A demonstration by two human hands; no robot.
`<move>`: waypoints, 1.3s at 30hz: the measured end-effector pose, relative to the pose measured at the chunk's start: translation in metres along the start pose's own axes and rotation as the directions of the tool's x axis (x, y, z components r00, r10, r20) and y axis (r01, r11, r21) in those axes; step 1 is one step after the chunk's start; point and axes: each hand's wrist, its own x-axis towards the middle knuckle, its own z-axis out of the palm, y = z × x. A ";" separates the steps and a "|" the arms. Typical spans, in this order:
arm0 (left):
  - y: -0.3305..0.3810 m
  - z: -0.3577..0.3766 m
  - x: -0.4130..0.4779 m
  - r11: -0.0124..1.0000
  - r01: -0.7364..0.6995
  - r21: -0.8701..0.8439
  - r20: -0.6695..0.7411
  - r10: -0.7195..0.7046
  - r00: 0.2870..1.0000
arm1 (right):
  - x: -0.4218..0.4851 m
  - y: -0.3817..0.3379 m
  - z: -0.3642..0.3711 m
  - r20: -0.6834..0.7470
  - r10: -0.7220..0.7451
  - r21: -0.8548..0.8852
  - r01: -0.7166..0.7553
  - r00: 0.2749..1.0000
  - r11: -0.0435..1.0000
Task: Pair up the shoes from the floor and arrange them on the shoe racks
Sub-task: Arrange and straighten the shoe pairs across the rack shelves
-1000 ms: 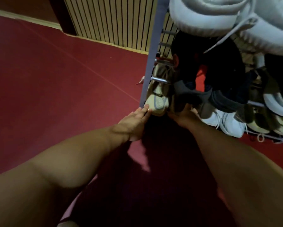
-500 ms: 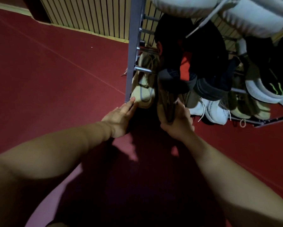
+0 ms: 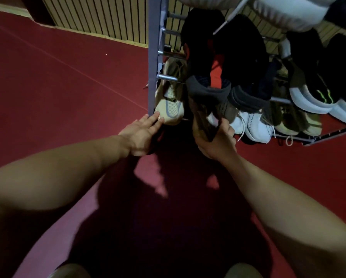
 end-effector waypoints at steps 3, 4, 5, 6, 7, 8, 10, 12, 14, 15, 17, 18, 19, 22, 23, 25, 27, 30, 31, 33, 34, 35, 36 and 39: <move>0.002 -0.001 0.001 1.000 0.009 0.004 0.039 -0.009 0.999 | -0.023 0.023 -0.007 -0.020 -0.044 0.004 0.044 0.999 0.999; 0.003 -0.001 0.001 1.000 0.014 0.005 0.044 -0.014 0.999 | -0.032 0.031 -0.009 0.001 -0.063 0.017 0.063 0.998 0.998; 0.004 0.000 0.001 1.000 0.020 0.010 0.045 -0.020 0.999 | -0.042 0.041 -0.010 0.044 -0.074 0.019 0.073 0.996 0.997; 0.005 0.000 0.001 1.000 0.023 0.020 0.042 -0.024 0.999 | -0.050 0.053 -0.011 0.088 -0.093 0.016 0.092 0.992 0.996; 0.006 0.000 0.001 0.999 0.024 0.030 0.032 -0.025 0.999 | -0.056 0.067 -0.012 0.140 -0.106 0.018 0.104 0.985 0.994; 0.008 0.000 0.000 0.999 0.023 0.034 0.014 -0.024 1.000 | -0.061 0.079 -0.014 0.207 -0.109 0.017 0.108 0.972 0.994; 0.009 0.002 -0.003 1.000 0.019 0.021 -0.033 -0.019 0.999 | -0.067 0.097 -0.017 0.348 -0.113 -0.020 0.129 0.931 0.991; 0.009 0.003 -0.007 1.000 0.004 -0.009 -0.058 -0.004 0.998 | -0.069 0.104 -0.022 0.459 -0.157 -0.095 0.224 0.874 0.970; 0.007 0.004 -0.012 1.000 -0.008 -0.027 -0.062 0.007 0.998 | -0.068 0.095 -0.026 0.529 -0.281 -0.138 0.408 0.801 0.903; 0.006 0.004 -0.015 1.000 -0.009 -0.027 -0.061 0.007 0.998 | -0.066 0.087 -0.025 0.573 -0.343 -0.162 0.513 0.744 0.843; 0.001 0.004 -0.021 0.999 0.009 -0.031 -0.059 -0.011 0.998 | -0.054 0.069 -0.019 0.660 -0.439 -0.203 0.707 0.610 0.677; -0.002 0.004 -0.025 0.998 0.033 -0.045 -0.058 -0.035 0.998 | -0.048 0.056 -0.013 0.689 -0.477 -0.216 0.783 0.546 0.584; -0.006 0.003 -0.029 0.996 0.063 -0.069 -0.057 -0.067 0.996 | -0.042 0.044 -0.005 0.707 -0.516 -0.220 0.844 0.483 0.489; -0.021 0.002 -0.039 0.976 0.156 -0.151 -0.065 -0.167 0.984 | -0.027 0.005 0.013 0.754 -0.554 -0.263 0.935 0.353 0.237; -0.026 0.002 -0.042 0.967 0.186 -0.176 -0.066 -0.200 0.978 | -0.022 -0.006 0.018 0.760 -0.548 -0.289 0.937 0.349 0.196; -0.035 0.004 -0.047 0.946 0.235 -0.223 -0.058 -0.253 0.966 | -0.016 -0.026 0.024 0.709 -0.566 -0.296 0.906 0.421 0.304; -0.038 0.008 -0.051 0.934 0.250 -0.256 -0.038 -0.268 0.963 | -0.010 -0.042 0.029 0.522 -0.638 -0.234 0.814 0.566 0.531; -0.029 0.015 -0.056 0.941 0.189 -0.280 0.026 -0.189 0.982 | 0.007 -0.052 0.041 0.104 -0.608 -0.223 0.614 0.787 0.757; -0.023 0.017 -0.059 0.955 0.149 -0.255 0.056 -0.139 0.989 | 0.011 -0.056 0.044 0.055 -0.513 -0.230 0.511 0.857 0.829; -0.007 0.028 -0.062 0.986 0.067 -0.153 0.153 -0.043 0.987 | 0.020 -0.065 0.052 0.091 -0.330 -0.217 0.343 0.939 0.914; 0.000 0.034 -0.063 0.994 0.044 -0.095 0.210 -0.023 0.977 | 0.023 -0.071 0.055 0.122 -0.283 -0.192 0.302 0.951 0.934; 0.007 0.041 -0.063 0.999 0.036 -0.037 0.256 -0.026 0.966 | 0.026 -0.077 0.058 0.143 -0.260 -0.158 0.282 0.955 0.946; 0.013 0.048 -0.063 0.999 0.036 0.016 0.275 -0.039 0.961 | 0.029 -0.082 0.061 0.152 -0.251 -0.129 0.271 0.956 0.954; 0.019 0.060 -0.062 0.995 0.053 0.089 0.184 -0.069 0.981 | 0.036 -0.093 0.070 0.158 -0.209 -0.123 0.229 0.965 0.966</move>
